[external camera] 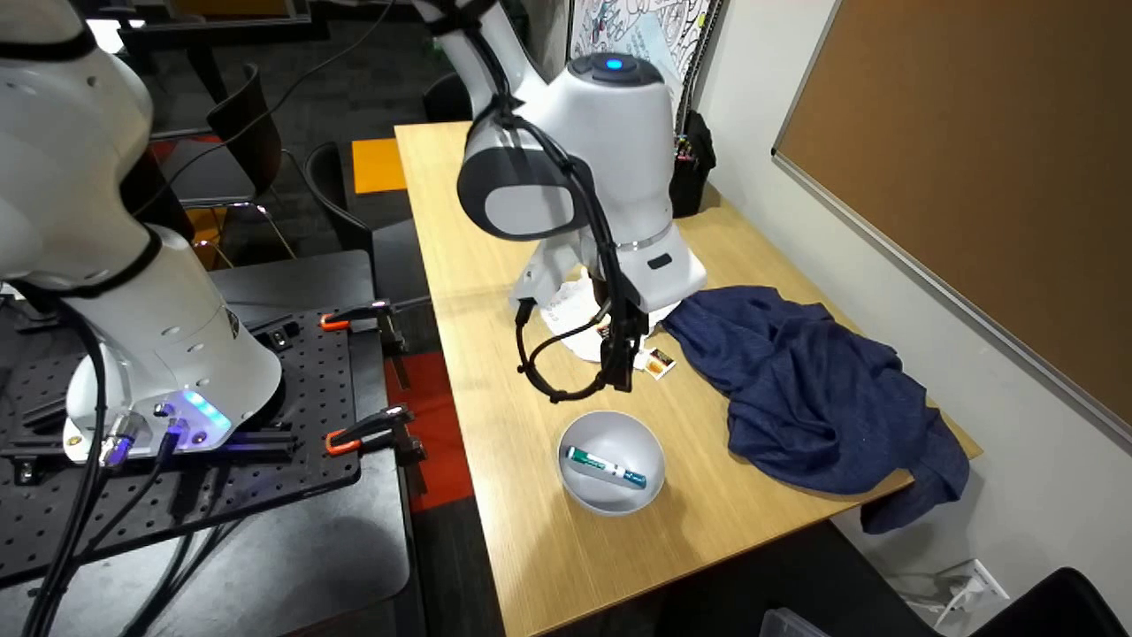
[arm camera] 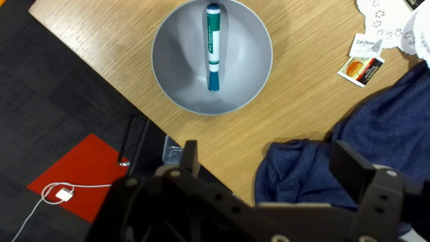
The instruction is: Remove the green marker from the grey bowl and put it on the table
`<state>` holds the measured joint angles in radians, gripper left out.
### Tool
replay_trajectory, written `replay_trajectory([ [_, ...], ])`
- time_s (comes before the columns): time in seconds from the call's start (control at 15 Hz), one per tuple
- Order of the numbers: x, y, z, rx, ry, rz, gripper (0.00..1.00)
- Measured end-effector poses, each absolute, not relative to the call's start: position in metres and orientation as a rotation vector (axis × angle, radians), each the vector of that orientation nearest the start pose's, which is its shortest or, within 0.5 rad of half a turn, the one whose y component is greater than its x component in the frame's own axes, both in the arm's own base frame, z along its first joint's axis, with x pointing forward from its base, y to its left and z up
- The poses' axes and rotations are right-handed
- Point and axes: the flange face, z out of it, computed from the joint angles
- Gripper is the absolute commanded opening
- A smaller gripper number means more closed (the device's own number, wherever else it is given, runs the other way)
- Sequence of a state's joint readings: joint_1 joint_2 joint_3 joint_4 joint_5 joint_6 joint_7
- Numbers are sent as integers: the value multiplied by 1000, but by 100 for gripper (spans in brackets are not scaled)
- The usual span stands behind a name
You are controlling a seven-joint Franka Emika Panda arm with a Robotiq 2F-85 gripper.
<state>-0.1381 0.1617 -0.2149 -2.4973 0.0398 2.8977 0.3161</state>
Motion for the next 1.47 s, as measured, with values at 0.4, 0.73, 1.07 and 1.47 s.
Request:
replay_trajectory([
  [0.4, 462, -193, 186, -2886, 1290, -231, 100],
  [0.73, 463, -214, 150, -2873, 1397, -209, 100],
  [1.07, 466, -215, 149, -2874, 1396, -215, 100],
  [1.47, 471, -203, 119, -2885, 1380, -147, 100],
])
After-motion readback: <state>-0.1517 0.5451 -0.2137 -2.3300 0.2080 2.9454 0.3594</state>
